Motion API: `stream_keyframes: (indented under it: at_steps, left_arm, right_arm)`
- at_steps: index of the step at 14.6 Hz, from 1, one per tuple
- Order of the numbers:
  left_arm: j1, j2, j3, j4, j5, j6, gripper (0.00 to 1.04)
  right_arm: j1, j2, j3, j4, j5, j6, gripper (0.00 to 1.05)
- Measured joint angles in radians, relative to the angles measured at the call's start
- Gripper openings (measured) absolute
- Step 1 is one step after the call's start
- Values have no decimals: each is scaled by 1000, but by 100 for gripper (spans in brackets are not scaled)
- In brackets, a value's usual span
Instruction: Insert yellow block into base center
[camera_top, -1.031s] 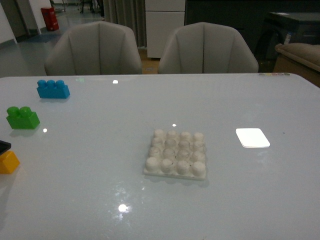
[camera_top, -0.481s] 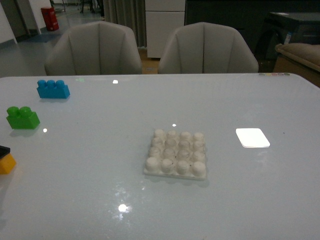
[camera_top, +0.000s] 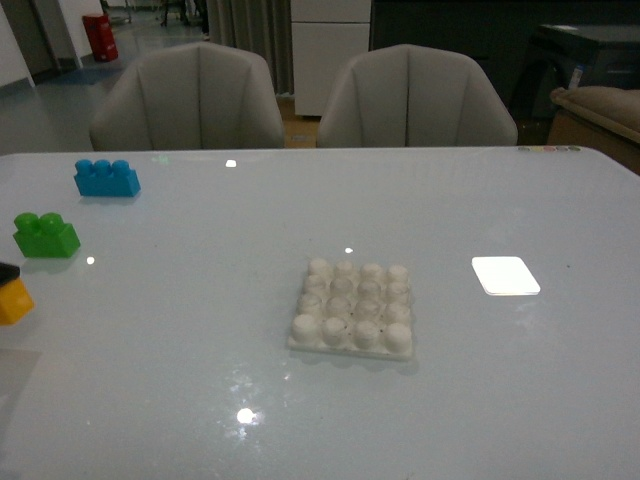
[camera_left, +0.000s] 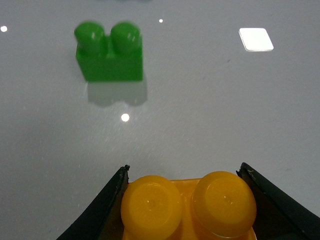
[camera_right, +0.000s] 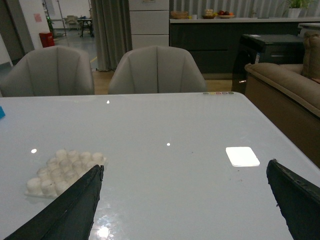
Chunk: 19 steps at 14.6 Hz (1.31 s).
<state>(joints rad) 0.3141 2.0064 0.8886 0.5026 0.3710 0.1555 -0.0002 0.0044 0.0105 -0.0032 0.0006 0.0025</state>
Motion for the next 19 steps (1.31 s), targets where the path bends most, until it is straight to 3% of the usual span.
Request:
stream_keyframes:
  at_steps: [4,5,7,9,15,19]
  left_arm:
    - [-337,-263,-79,-7,-188,-100,59]
    - [-473,-279,-70,-6,-253,-129,59]
    - [-654,-232,-25,8,-346,-161,59]
    - [-782,-145,36,13,-408,-175,59]
    - [-924,53,158,47,-586,-251,59]
    - [-955,178,246,35,-674,-282,59]
  right_arm:
    - [0,0,0,0,0,0,98]
    - [0,0,0,0,0,0,98]
    - [0,0,0,0,0,0,98]
    - [0,0,0,0,0,0,98]
    - [0,0,0,0,0,0,98]
    - [0,0,0,0,0,0,98]
